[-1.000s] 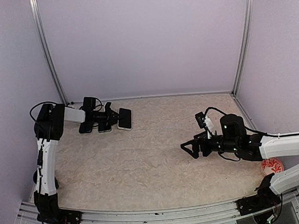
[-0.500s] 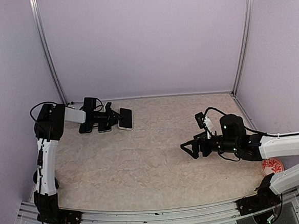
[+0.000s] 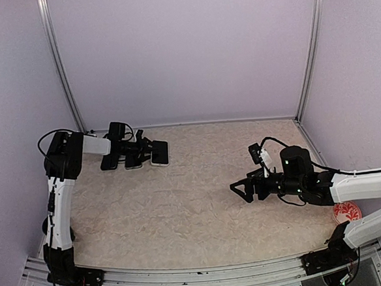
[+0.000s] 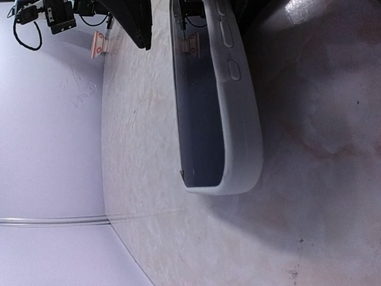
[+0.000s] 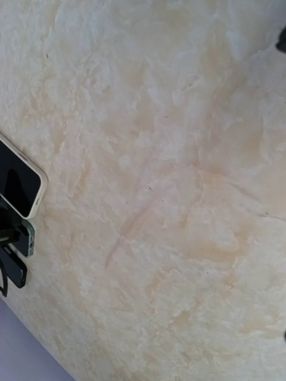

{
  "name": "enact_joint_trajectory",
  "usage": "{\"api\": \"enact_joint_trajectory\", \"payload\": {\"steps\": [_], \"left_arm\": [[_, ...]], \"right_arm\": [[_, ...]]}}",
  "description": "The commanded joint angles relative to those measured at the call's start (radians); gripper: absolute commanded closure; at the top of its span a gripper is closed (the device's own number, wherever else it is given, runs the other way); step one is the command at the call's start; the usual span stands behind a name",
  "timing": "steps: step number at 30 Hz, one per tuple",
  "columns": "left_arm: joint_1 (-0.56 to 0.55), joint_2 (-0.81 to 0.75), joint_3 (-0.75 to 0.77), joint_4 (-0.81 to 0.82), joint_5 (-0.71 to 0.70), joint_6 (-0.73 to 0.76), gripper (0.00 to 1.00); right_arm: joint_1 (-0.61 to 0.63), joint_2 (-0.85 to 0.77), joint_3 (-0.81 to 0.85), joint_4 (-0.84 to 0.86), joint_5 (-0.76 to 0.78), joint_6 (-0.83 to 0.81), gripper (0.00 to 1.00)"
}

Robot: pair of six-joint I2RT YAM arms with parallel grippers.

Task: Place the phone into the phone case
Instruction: Place the phone with the phone case at the corner of the board, then reset both arms

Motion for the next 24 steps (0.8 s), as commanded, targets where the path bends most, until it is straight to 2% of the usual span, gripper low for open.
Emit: {"api": "enact_joint_trajectory", "payload": {"steps": [1,14,22,24], "left_arm": [[-0.005,-0.029,0.007,-0.094,-0.072,0.051,0.55],[-0.027,-0.089,0.072,-0.3,-0.255,0.174,0.2],[-0.038,-0.108,0.057,-0.337,-0.312,0.202,0.16],[-0.04,-0.118,0.045,-0.338,-0.325,0.209,0.11]], "right_arm": [[0.005,-0.004,-0.012,0.023,0.004,0.004,0.0],[0.003,0.008,-0.014,0.04,-0.009,0.012,0.0],[0.004,0.01,-0.017,0.042,-0.013,0.015,0.0],[0.004,0.008,-0.019,0.042,-0.013,0.015,0.0]]}}
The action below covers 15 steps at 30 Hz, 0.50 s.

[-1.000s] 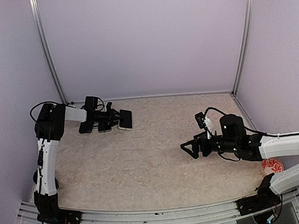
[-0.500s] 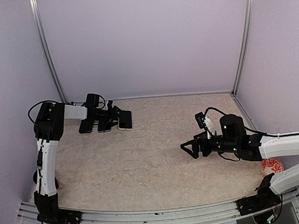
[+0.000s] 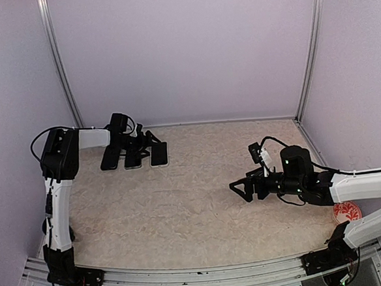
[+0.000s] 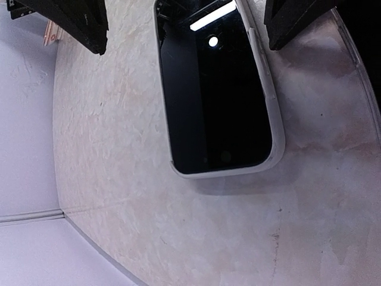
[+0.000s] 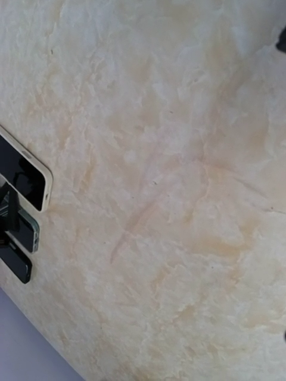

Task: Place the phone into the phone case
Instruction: Reset both arms

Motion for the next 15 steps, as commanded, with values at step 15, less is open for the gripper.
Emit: {"api": "enact_joint_trajectory", "payload": {"steps": [15], "left_arm": [[-0.053,-0.321,-0.192,-0.011,-0.207,0.048,0.01]], "right_arm": [[0.003,-0.022,0.011,-0.055,0.065,-0.024,0.0]]}}
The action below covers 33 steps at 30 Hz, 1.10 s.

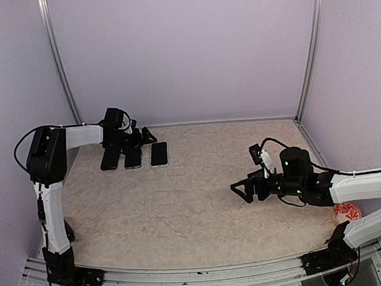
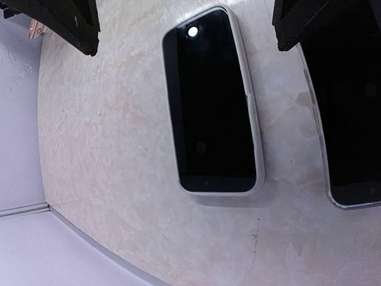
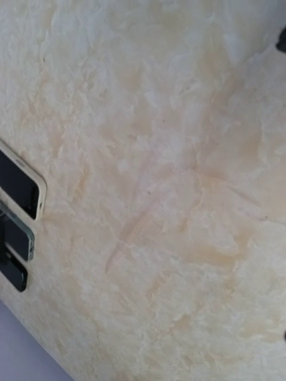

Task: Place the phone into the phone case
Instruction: Reset both arms

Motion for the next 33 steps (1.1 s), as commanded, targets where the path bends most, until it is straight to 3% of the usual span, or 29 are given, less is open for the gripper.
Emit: {"api": "enact_joint_trajectory", "payload": {"steps": [1,10,16,25,29,33], "left_arm": [[-0.04,-0.187,-0.109,0.059,-0.079,0.02,0.01],[-0.137,-0.501,-0.446,0.218,-0.215,0.072,0.01],[-0.154,-0.748,-0.705,0.344,-0.336,0.046,0.01],[-0.229,-1.086,-1.031,0.489,-0.542,0.196,0.01],[-0.304,-1.232,-1.162,0.574,-0.636,0.221,0.01],[-0.317,-1.335,-1.262,0.647,-0.629,0.218,0.01]], "right_arm": [[0.003,-0.027,0.028,-0.07,0.061,-0.032,0.0],[0.002,-0.088,0.099,-0.223,0.255,-0.103,0.0],[-0.001,-0.192,0.069,-0.215,0.4,-0.179,0.0],[-0.004,-0.381,0.006,-0.207,0.434,-0.217,0.0],[-0.004,-0.372,0.032,-0.286,0.434,-0.211,0.0],[-0.005,-0.336,0.061,-0.344,0.423,-0.197,0.0]]}}
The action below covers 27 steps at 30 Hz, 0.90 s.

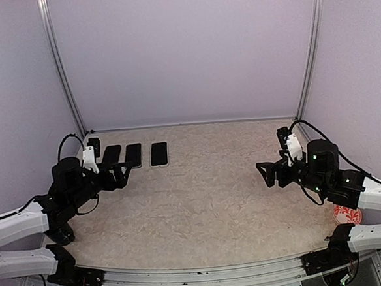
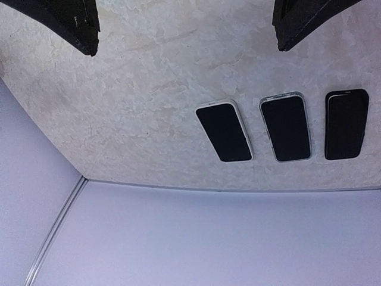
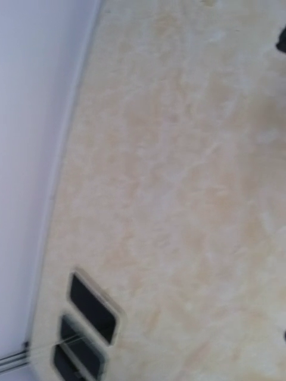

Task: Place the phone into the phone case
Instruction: Reset both arms

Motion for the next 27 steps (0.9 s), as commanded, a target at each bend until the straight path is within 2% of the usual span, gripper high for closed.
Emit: {"api": "enact_joint_trajectory", "payload": {"steps": [1,8,16,27], "left_arm": [[-0.014,-0.092,-0.088,0.132,-0.048,0.036,0.01],[-0.033,-0.224,-0.164,0.161,-0.063,0.039,0.01],[-0.053,-0.22,-0.171,0.168,-0.062,0.055,0.01],[-0.053,-0.237,-0.179,0.18,-0.062,0.047,0.01]], "right_arm": [[-0.003,0.03,0.037,-0.087,0.005,0.008,0.0],[-0.004,-0.053,-0.006,-0.056,0.002,-0.006,0.0],[-0.004,-0.203,-0.056,-0.018,0.035,-0.035,0.0],[-0.005,-0.182,-0.059,-0.018,0.065,-0.013,0.0]]}}
